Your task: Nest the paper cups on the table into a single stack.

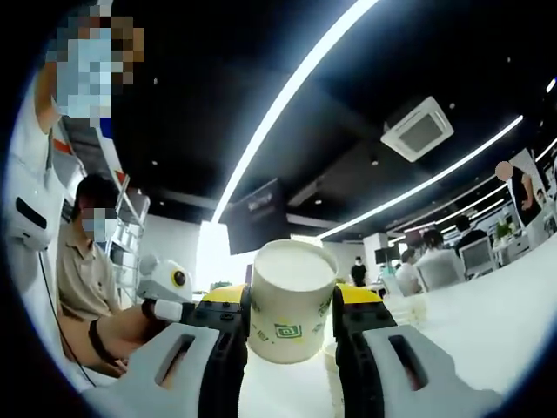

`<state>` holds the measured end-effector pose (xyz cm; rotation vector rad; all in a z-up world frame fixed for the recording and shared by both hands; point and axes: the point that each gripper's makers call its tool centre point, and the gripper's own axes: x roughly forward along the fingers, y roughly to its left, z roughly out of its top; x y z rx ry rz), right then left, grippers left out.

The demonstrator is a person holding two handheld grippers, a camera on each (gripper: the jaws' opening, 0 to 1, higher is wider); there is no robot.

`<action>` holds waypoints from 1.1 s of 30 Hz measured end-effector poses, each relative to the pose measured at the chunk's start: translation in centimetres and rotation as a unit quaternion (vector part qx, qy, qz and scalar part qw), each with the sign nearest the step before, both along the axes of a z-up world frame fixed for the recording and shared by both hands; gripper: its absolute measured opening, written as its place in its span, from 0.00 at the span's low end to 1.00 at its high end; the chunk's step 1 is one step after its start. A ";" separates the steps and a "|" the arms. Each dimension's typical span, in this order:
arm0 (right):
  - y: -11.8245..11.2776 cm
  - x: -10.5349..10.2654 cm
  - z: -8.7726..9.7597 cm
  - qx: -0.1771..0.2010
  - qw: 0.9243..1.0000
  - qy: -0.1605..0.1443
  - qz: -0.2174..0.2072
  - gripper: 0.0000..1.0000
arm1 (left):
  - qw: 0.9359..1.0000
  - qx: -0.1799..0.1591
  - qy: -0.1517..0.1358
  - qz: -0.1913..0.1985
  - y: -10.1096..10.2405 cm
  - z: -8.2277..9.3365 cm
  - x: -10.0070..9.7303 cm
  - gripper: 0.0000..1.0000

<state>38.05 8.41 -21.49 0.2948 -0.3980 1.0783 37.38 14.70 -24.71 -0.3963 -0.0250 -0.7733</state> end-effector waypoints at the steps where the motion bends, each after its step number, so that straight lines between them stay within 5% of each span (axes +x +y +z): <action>1: 0.0 0.0 0.0 -0.001 1.000 0.000 0.000 0.40 | 1.000 0.001 0.000 0.000 0.1 0.0 0.0 0.02; 20: -0.1 0.4 0.2 -0.047 0.999 -0.016 -0.022 0.46 | 0.994 0.073 -0.054 0.054 2.1 1.6 0.9 0.00; 26: -0.4 1.6 1.6 -0.085 0.995 -0.035 -0.028 0.52 | 0.982 0.149 -0.103 0.050 1.8 4.0 2.0 0.00; 33: -0.1 3.0 3.4 -0.185 0.979 -0.076 -0.035 0.59 | 0.952 0.272 -0.136 0.021 1.4 6.6 3.4 0.00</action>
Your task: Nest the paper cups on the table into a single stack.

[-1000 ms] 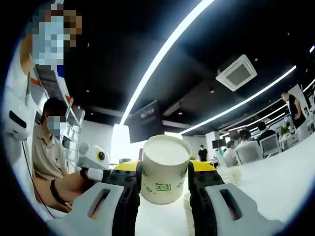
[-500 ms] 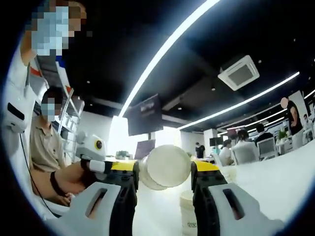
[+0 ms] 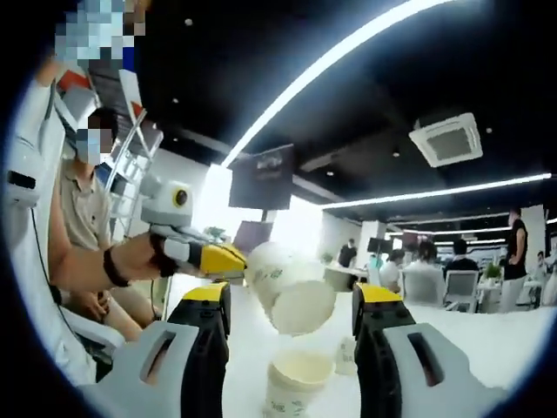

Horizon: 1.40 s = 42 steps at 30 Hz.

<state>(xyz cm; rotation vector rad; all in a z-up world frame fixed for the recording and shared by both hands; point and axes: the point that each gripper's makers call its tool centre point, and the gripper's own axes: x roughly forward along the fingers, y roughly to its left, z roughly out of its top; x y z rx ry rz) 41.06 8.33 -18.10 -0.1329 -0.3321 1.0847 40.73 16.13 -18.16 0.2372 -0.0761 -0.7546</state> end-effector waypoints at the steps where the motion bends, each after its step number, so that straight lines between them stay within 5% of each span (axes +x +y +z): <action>1: 0.3 0.4 0.1 -0.024 1.000 0.000 0.003 0.59 | 1.000 0.015 0.001 -0.005 0.0 0.3 0.2 0.00; 5: 1.8 0.8 0.1 -0.067 0.996 0.040 0.048 0.58 | 0.996 0.090 -0.003 -0.017 -0.1 0.6 0.6 0.00; 8: 2.9 2.4 -0.3 -0.142 0.987 0.045 0.054 0.59 | 0.989 0.143 0.020 -0.027 -0.6 -0.5 0.9 0.00; 16: 4.8 3.2 -3.8 -0.279 0.947 0.123 0.105 0.56 | 0.985 0.166 0.022 -0.030 -1.7 -0.4 1.1 0.00; 31: 5.1 3.7 -4.0 -0.328 0.925 0.150 0.120 0.48 | 0.979 0.199 0.014 -0.038 -2.6 0.0 1.2 0.00; 37: 4.6 3.9 -3.8 -0.300 0.932 0.163 0.120 0.46 | 0.983 0.173 -0.028 -0.050 -2.9 0.8 1.4 0.01; 39: 4.5 4.0 -3.9 -0.288 0.936 0.165 0.119 0.46 | 0.993 0.106 -0.001 -0.052 -3.0 1.2 1.7 0.07; 42: 4.4 4.0 -4.2 -0.269 0.940 0.170 0.119 0.46 | 0.997 0.014 0.042 -0.070 -2.8 2.1 1.6 0.16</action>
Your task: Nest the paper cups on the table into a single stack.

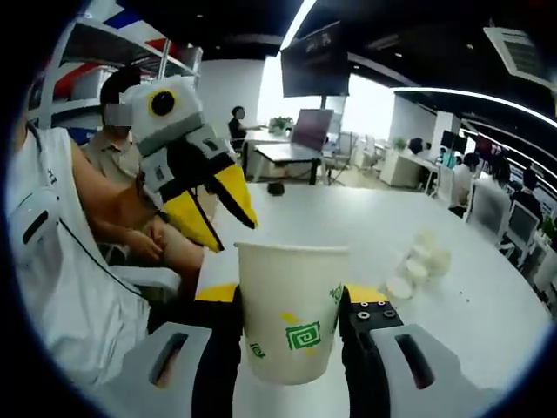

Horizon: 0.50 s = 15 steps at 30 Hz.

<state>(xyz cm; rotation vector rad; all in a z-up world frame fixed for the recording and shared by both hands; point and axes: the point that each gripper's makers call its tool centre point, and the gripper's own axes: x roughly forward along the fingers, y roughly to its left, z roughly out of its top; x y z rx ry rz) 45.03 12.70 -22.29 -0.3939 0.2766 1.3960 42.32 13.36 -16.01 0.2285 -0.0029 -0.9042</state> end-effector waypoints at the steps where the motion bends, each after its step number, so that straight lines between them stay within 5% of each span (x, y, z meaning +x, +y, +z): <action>1: -0.2 0.0 -0.1 0.005 1.000 0.001 -0.002 0.46 | 1.000 -0.022 0.004 0.002 0.3 0.4 0.1 0.17; 6: -1.3 0.6 0.9 0.071 0.997 0.008 -0.032 0.46 | 0.998 -0.058 -0.011 0.025 1.9 0.9 0.0 0.22; 9: -2.3 0.9 1.4 0.109 0.993 0.009 -0.052 0.46 | 0.993 -0.113 0.010 0.024 2.4 1.1 -0.4 0.28; 15: -3.5 1.0 2.4 0.191 0.978 -0.005 -0.082 0.46 | 0.987 -0.157 0.026 0.028 3.4 0.6 -1.2 0.32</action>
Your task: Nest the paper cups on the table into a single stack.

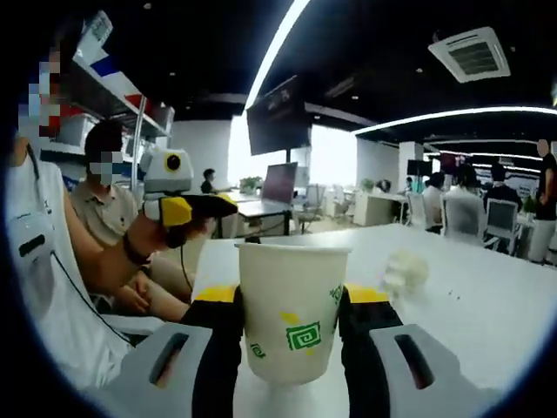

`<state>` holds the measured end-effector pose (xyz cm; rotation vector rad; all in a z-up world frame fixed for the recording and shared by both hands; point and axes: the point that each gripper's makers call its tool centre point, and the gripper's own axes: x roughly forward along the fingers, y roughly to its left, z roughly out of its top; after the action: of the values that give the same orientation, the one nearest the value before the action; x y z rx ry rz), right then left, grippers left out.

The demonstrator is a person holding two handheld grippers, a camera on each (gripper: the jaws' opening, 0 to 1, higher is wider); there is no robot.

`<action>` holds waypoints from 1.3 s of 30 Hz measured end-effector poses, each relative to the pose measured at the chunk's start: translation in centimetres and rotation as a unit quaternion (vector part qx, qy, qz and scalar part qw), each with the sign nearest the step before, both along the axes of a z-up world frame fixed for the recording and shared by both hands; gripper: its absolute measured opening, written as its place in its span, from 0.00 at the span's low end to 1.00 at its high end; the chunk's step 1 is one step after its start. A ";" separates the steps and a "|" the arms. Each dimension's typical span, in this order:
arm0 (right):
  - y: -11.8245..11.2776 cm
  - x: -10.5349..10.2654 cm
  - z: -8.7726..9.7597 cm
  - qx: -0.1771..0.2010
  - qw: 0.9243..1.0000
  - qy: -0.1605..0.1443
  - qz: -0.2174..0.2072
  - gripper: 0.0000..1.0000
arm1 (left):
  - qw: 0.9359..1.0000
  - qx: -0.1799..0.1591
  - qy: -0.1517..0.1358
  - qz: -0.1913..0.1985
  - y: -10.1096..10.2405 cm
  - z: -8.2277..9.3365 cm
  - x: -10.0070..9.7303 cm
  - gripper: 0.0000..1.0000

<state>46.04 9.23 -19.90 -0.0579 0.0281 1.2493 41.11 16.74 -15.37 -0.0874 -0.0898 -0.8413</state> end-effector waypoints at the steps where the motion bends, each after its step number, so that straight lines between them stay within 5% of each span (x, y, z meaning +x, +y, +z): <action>1: -0.1 0.0 0.5 0.017 1.000 -0.017 -0.004 0.46 | 1.000 -0.007 -0.001 0.002 0.1 -0.1 -0.3 0.32; 5: -0.4 0.0 0.5 0.053 0.998 -0.012 -0.014 0.46 | 1.000 -0.019 -0.021 0.008 0.3 -1.0 -1.6 0.35; 17: 1.0 0.8 -0.8 0.119 0.993 -0.012 -0.017 0.46 | 0.997 -0.059 0.025 0.043 1.9 -5.6 -3.4 0.34; 23: 2.5 1.5 -1.7 0.140 0.990 -0.018 -0.013 0.47 | 0.996 -0.063 0.032 0.054 2.3 -6.1 -4.0 0.33; 32: 4.3 2.0 -4.6 0.077 0.994 -0.074 -0.024 0.47 | 0.996 -0.059 0.043 0.059 2.3 -7.2 -4.1 0.31; 39: 4.2 2.1 -5.5 0.059 0.994 -0.085 -0.026 0.47 | 0.995 -0.057 0.045 0.062 2.3 -7.5 -3.9 0.29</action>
<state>48.09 13.45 -25.43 -0.0594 -0.1906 1.1879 37.19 19.03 -22.86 -0.2258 -0.0574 -0.7072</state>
